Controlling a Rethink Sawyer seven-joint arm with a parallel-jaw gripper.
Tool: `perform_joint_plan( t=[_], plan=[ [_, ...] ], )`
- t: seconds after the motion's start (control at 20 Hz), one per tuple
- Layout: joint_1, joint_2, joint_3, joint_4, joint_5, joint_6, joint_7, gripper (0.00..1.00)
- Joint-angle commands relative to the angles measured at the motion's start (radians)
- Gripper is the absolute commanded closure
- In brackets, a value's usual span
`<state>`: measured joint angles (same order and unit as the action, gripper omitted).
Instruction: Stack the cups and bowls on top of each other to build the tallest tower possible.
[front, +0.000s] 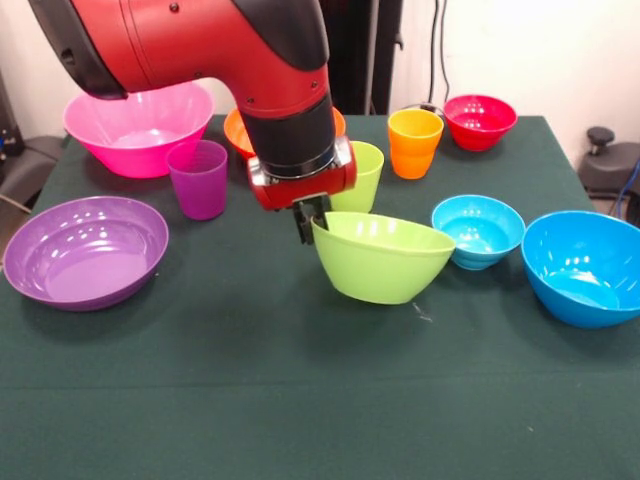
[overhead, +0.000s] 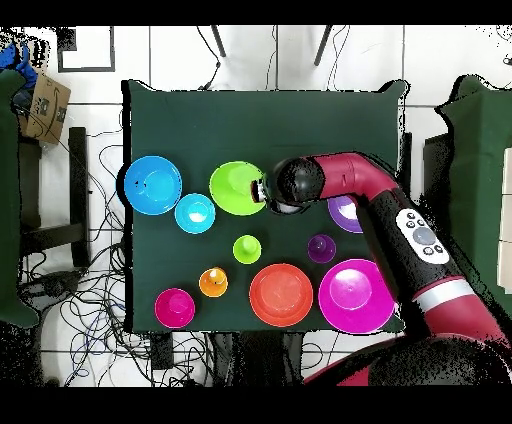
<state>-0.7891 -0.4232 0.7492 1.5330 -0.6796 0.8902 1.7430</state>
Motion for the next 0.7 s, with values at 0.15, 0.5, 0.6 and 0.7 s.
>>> perform_joint_plan(
  t=[0.15, 0.5, 0.6, 0.7],
  plan=[
    [0.002, 0.066, 0.034, -0.142, -0.079, 0.047, -0.414, 1.0],
    [-0.013, 0.104, 0.052, -0.203, -0.078, 0.065, -0.516, 1.0],
    [-0.016, 0.11, 0.051, -0.213, -0.079, 0.06, -0.536, 1.0],
    [-0.025, 0.123, 0.052, -0.233, -0.076, 0.062, -0.567, 1.0]
  ],
)
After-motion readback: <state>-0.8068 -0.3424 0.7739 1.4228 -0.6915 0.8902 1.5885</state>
